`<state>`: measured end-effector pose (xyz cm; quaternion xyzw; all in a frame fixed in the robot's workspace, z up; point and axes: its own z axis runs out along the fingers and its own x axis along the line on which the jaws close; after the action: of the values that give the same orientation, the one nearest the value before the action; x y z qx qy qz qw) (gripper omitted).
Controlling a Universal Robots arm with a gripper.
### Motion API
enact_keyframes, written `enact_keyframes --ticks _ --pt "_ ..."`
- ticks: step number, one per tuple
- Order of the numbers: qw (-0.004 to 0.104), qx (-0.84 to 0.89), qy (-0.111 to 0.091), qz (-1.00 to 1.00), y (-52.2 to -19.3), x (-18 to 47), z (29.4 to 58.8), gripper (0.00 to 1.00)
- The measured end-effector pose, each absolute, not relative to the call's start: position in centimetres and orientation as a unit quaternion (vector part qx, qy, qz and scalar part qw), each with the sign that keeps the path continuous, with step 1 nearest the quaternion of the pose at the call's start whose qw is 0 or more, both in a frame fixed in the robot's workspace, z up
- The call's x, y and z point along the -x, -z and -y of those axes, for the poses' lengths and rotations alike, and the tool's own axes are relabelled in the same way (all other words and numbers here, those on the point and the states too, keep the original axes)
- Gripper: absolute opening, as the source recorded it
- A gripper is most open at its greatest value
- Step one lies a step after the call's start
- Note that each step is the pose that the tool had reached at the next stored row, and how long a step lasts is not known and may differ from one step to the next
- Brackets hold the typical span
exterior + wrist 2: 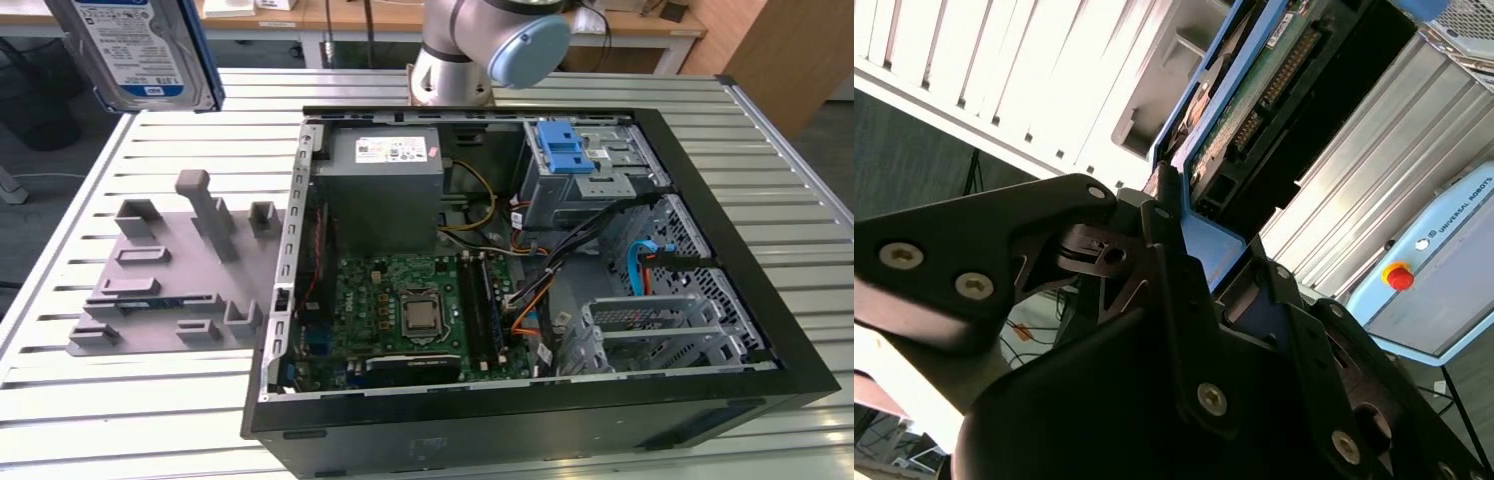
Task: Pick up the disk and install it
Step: 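Pick up the disk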
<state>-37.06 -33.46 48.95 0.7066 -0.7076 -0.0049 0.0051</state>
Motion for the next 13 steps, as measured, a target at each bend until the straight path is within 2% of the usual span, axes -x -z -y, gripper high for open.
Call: enact_keyframes --ticks 13 --pt "0.005 -0.707 0.005 0.708 -50.0 36.8 33.5 0.36"
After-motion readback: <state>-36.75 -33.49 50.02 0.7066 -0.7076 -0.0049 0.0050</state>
